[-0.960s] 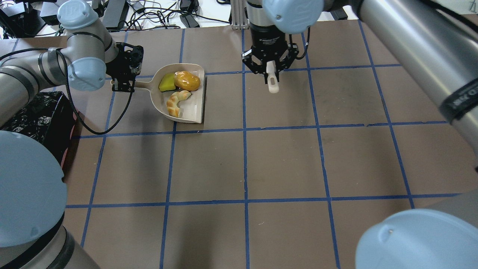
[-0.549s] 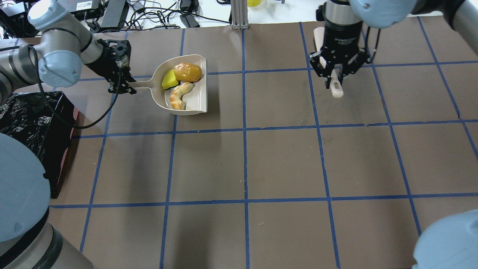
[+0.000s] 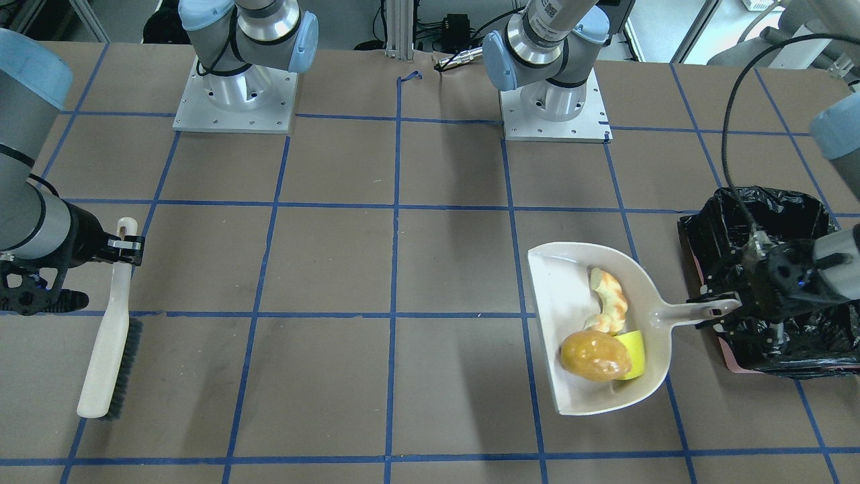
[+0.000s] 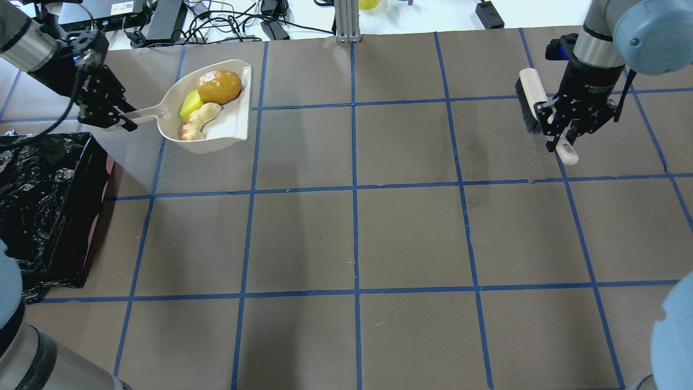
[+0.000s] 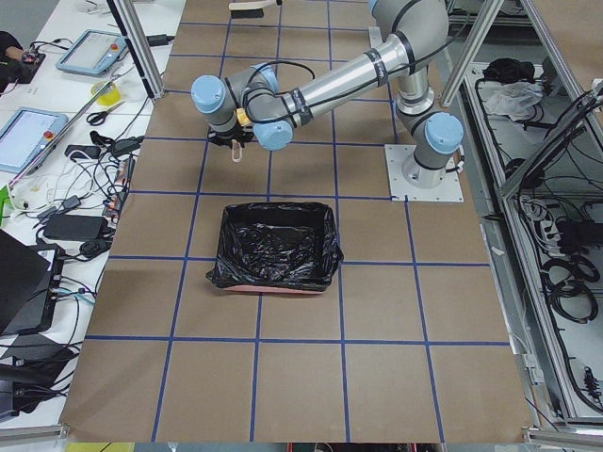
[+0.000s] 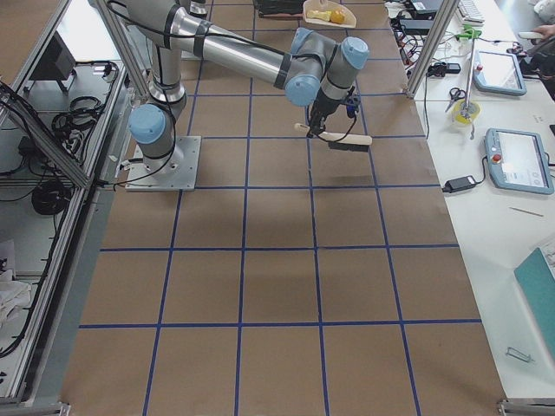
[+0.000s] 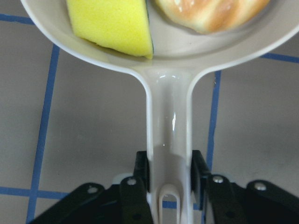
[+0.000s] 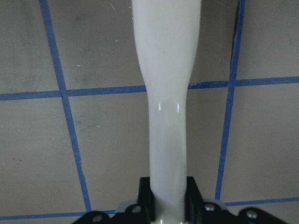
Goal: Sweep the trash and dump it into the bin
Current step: 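Lift the dustpan with the left gripper while the right gripper returns the brush, then tilt the dustpan over the black bin with the left gripper to dump items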
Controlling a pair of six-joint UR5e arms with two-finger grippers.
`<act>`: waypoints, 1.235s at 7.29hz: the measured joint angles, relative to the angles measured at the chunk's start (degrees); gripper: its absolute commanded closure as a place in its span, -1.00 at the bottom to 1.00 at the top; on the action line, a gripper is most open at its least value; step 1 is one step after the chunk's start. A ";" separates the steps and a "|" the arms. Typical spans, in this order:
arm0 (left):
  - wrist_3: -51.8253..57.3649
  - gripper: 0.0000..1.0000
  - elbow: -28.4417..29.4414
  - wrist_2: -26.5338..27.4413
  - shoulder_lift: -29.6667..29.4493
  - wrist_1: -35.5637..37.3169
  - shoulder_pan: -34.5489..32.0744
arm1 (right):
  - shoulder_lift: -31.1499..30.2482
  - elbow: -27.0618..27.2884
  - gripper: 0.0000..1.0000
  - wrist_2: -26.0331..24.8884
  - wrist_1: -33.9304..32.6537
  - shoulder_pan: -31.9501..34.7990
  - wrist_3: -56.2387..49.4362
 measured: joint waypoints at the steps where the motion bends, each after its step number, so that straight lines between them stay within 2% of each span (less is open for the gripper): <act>1: 3.05 1.00 1.08 0.90 1.42 -3.37 3.75 | 0.24 0.63 1.00 -0.10 -1.02 -0.95 -2.26; 5: 7.22 1.00 2.14 8.73 4.27 -6.20 19.58 | 2.62 1.76 1.00 0.02 -3.86 -5.64 -7.75; 9: 4.85 1.00 4.80 23.34 4.79 -6.23 24.76 | 6.89 1.92 1.00 0.08 -9.26 -5.99 -5.85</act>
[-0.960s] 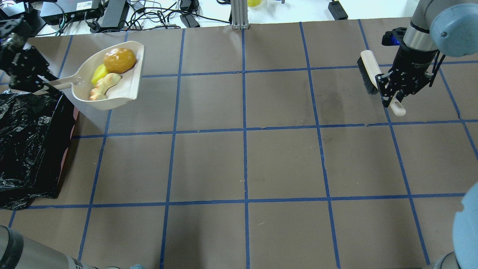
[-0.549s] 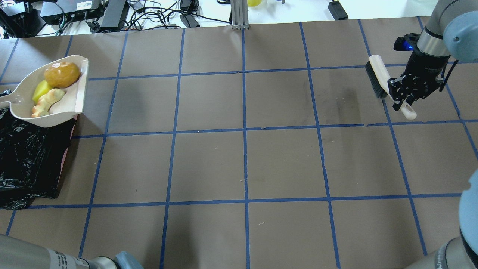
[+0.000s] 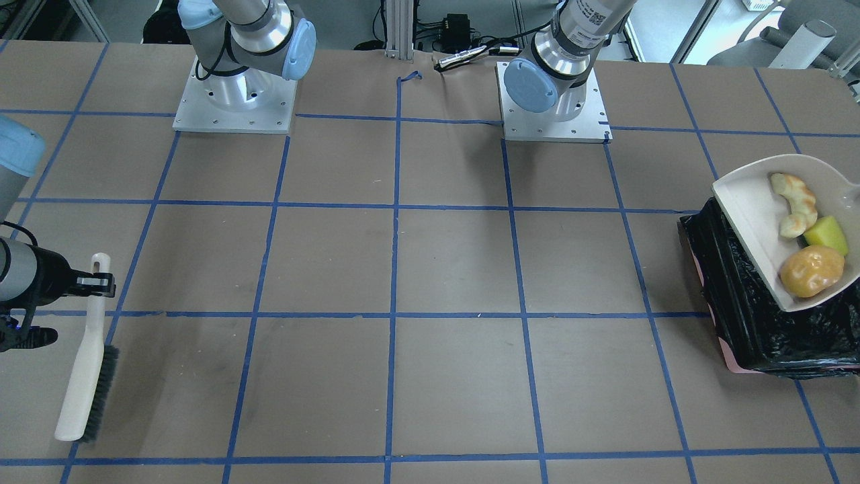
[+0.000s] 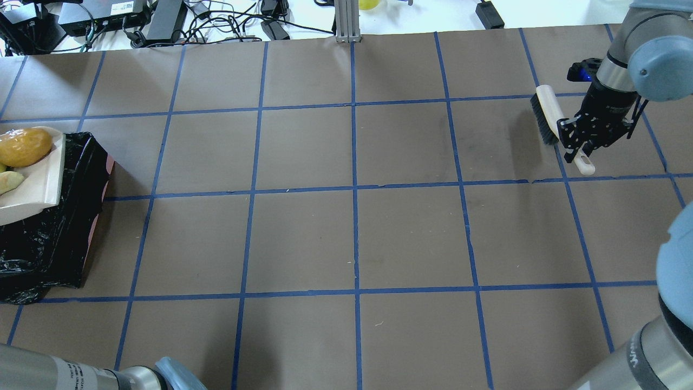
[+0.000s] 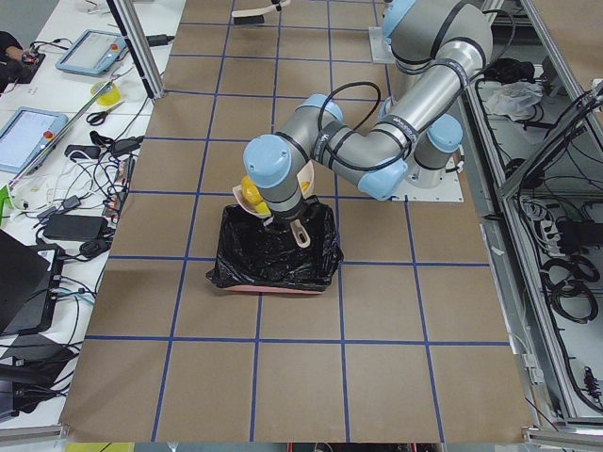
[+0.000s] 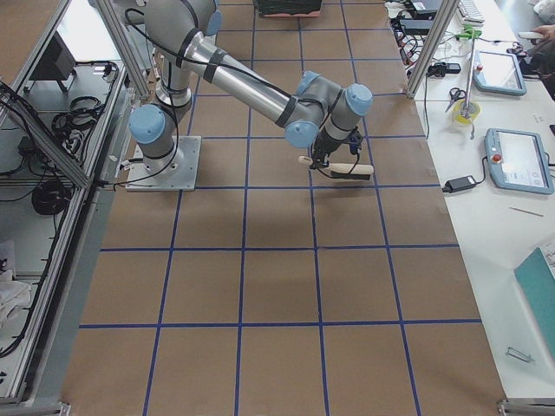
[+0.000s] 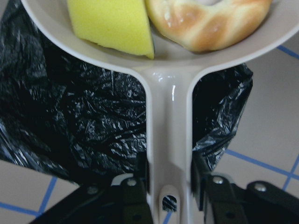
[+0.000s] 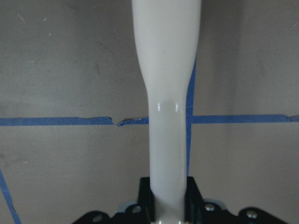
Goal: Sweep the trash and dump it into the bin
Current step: 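Tilt the dustpan over the black bin with the left gripper to dump items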
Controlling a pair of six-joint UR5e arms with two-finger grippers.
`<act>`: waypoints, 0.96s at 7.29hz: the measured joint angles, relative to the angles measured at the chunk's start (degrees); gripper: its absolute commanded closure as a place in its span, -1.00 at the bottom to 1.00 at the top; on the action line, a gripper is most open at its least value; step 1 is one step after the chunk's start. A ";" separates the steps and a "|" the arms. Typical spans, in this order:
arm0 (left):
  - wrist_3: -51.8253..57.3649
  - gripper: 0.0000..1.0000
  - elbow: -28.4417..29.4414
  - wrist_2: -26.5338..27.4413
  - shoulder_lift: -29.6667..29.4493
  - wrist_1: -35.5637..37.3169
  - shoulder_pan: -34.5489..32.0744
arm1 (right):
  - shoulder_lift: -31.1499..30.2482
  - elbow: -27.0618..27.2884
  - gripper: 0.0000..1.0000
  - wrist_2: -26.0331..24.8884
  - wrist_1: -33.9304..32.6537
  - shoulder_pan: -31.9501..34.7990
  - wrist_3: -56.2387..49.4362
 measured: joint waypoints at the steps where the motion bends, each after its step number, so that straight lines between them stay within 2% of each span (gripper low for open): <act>1: -0.45 1.00 0.94 3.24 0.14 0.05 0.28 | 0.36 0.01 1.00 0.01 -0.47 0.07 0.19; 5: -6.01 1.00 1.94 16.38 0.12 -0.30 -0.67 | 0.66 0.06 1.00 -0.15 -0.30 0.17 -0.04; 7: -6.69 1.00 2.26 24.06 0.13 0.11 -3.83 | 1.05 0.53 1.00 -0.24 -0.24 0.16 -0.17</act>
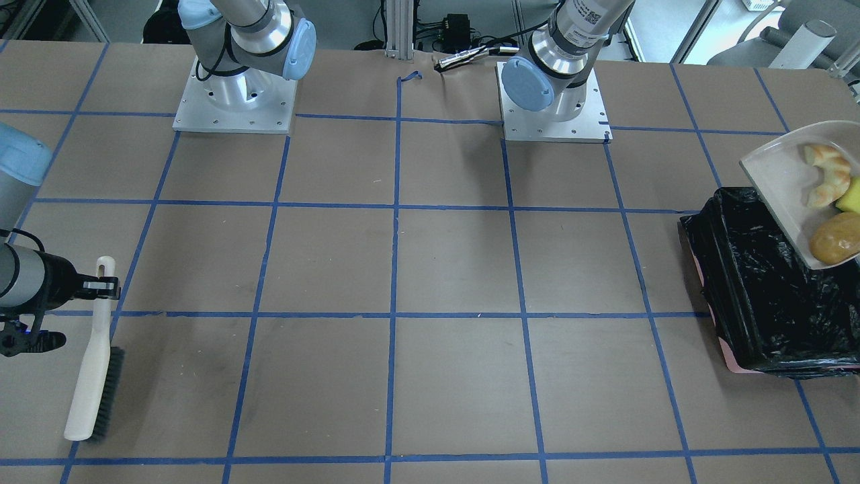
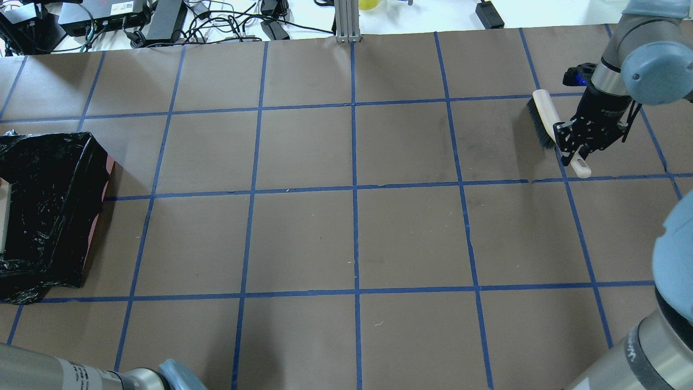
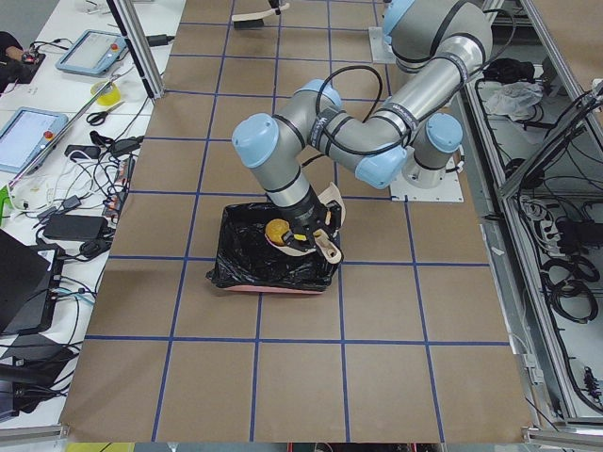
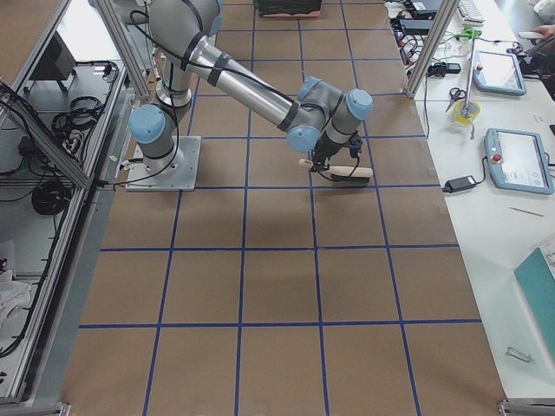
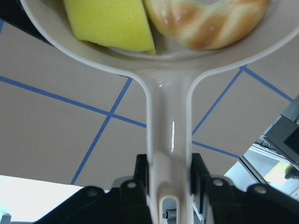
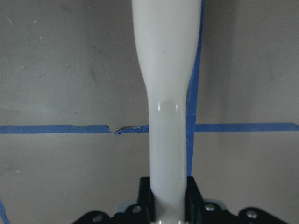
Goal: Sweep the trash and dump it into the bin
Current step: 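Tilt the dustpan over the black bin with the left gripper to dump items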
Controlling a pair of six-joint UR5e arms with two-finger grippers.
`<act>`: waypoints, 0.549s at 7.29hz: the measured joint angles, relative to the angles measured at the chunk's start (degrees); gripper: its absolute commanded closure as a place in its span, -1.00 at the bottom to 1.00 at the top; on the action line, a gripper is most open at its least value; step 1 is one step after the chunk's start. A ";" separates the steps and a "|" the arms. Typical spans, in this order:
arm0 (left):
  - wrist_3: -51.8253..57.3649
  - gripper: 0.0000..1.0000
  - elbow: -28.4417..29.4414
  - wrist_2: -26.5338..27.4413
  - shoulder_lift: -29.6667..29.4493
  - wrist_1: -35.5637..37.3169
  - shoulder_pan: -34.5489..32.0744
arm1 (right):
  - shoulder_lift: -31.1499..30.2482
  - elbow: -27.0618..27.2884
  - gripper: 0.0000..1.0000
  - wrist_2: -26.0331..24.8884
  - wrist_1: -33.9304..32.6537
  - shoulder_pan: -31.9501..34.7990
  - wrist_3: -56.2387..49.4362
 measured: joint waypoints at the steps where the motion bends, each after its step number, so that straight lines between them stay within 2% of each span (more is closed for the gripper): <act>1: 0.01 1.00 0.17 3.59 0.04 0.14 -2.17 | 0.12 0.36 0.98 -0.04 -0.14 -0.04 0.01; 2: 0.03 1.00 0.25 6.29 0.04 0.18 -3.83 | 0.13 0.56 0.64 -0.09 -0.22 -0.07 0.05; 4: 0.04 1.00 0.29 7.91 -0.29 0.21 -5.02 | 0.17 0.62 0.27 -0.08 -0.32 -0.08 0.07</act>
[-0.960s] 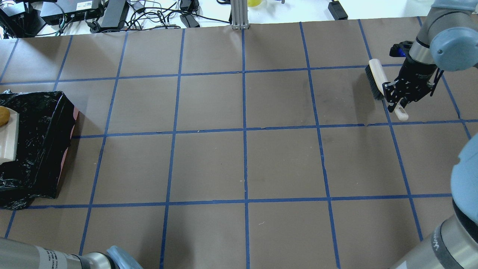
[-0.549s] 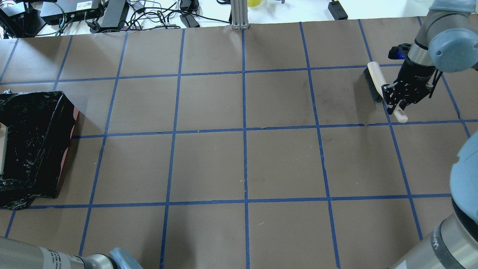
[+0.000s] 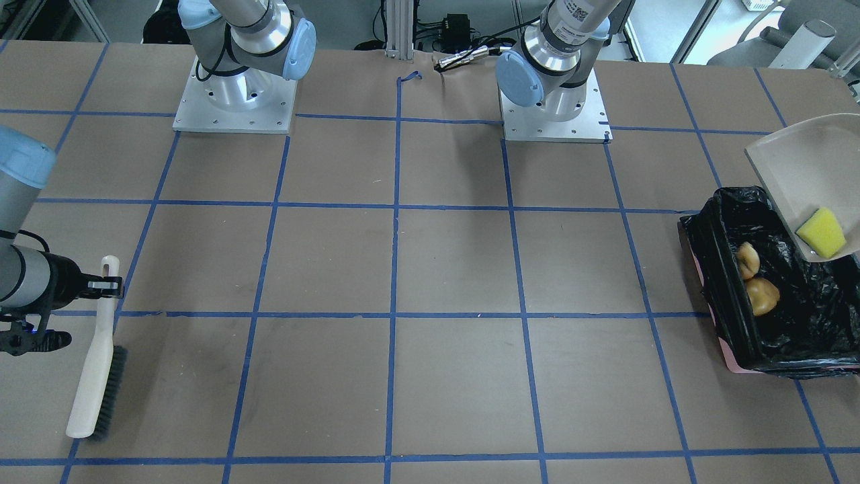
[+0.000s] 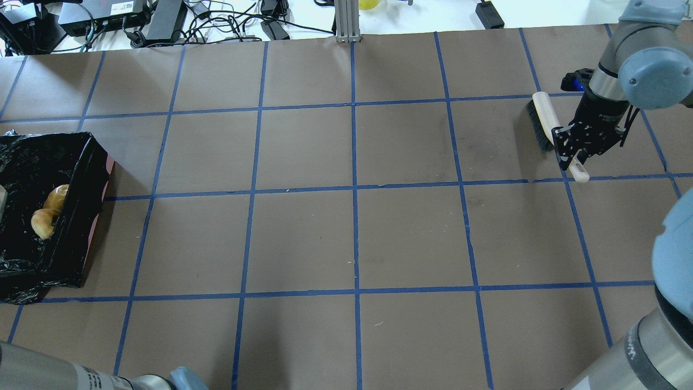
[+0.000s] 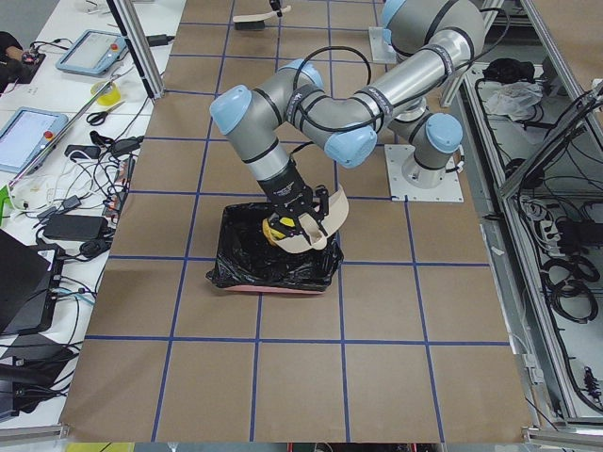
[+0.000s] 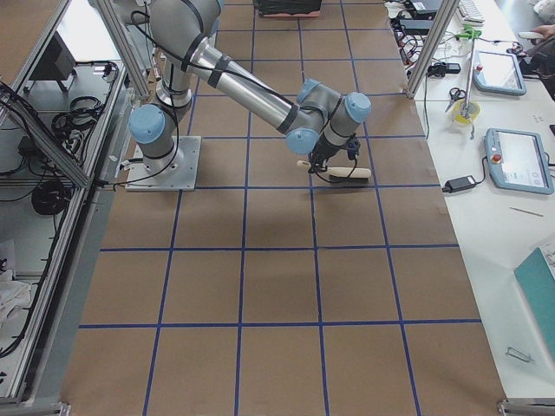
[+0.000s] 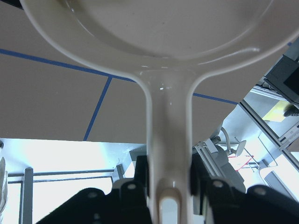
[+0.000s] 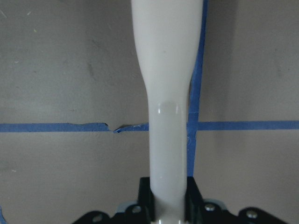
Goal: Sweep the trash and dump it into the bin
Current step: 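Tilt the dustpan over the black bin with the left gripper to dump items, then bring the empty dustpan back with the left gripper while the right releases the brush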
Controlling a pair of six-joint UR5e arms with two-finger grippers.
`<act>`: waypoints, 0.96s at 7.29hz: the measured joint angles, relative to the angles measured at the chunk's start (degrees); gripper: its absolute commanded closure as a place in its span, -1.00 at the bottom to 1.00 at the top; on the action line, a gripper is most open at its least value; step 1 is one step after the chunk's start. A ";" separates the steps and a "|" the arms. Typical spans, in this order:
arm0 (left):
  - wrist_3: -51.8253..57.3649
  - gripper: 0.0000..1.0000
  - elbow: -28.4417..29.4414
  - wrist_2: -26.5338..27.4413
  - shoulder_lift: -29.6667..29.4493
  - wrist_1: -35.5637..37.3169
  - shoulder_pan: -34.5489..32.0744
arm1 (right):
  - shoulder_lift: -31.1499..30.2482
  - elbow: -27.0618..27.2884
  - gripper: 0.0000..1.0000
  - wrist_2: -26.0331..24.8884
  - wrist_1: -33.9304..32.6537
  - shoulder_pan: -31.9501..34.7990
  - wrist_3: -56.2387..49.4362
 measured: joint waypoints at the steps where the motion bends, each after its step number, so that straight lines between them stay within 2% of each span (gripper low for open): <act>1: 0.00 1.00 0.00 0.03 -0.08 0.01 -0.09 | 0.03 0.03 0.16 -0.02 0.01 0.00 0.06; 2: 0.02 1.00 0.00 0.13 0.04 -0.14 -0.19 | 0.03 0.04 0.13 -0.03 0.02 0.00 0.11; 4: -0.21 1.00 0.30 3.24 0.67 -0.41 -0.56 | -0.05 0.05 -0.11 -0.04 0.03 0.00 0.17; 6: -0.41 1.00 0.36 5.86 0.93 0.29 -2.06 | -0.37 -0.13 -0.60 -0.04 0.11 0.00 0.28; 7: -0.48 1.00 0.30 8.12 1.36 2.01 -4.74 | -1.13 -0.39 -1.00 0.01 0.31 0.00 0.29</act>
